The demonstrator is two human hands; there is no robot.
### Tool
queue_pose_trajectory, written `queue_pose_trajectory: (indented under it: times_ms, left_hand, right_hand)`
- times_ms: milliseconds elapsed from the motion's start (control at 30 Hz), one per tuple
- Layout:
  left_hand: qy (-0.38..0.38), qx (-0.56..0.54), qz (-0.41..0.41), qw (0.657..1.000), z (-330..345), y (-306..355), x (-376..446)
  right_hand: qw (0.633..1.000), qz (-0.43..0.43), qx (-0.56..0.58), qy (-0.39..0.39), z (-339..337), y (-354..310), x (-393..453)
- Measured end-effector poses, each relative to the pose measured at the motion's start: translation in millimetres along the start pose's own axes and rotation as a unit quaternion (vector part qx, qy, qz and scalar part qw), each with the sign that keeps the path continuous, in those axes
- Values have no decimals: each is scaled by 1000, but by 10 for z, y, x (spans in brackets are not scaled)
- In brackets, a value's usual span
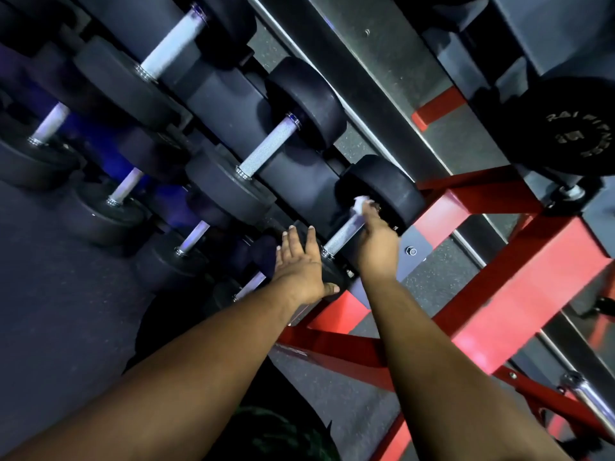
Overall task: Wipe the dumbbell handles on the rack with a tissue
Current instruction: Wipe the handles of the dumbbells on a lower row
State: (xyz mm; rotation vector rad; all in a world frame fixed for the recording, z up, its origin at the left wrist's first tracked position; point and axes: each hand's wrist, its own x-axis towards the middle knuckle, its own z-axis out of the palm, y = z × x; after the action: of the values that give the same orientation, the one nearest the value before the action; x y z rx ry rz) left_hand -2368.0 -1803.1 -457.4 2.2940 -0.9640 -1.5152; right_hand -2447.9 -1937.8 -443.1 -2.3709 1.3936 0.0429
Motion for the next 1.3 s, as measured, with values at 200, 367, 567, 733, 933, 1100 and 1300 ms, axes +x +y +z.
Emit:
queue_pose_trajectory:
  times_ms: [200,367,567,733,933,1100,1300]
  left_hand:
    - [1,-8,5,1000,3,-14,-4]
    - [13,-14,15,1000,44,-44,6]
    - [29,-12,18,999,61,-61,8]
    - [21,0,14,1000,42,-45,8]
    - [18,-4,14,1000,35,-35,1]
    - [18,-10,16,1000,32,-44,-3]
    - [10,-13,11,1000,12,-33,2]
  right_hand:
    - [861,-258,-347,-268,44,1,-179]
    - [827,-237,-452,-235,-149,-33,109]
    - [779,-327,-421,-331,-70,-126,-5]
    - [794,-244,-504,-236,-219,-117,251]
    - [779,-294,-463,-304,-152,-152,68]
    - [842,-193,-454,-216,-52,-118,48]
    - [876,-214,-348,-256,-77,-34,-102]
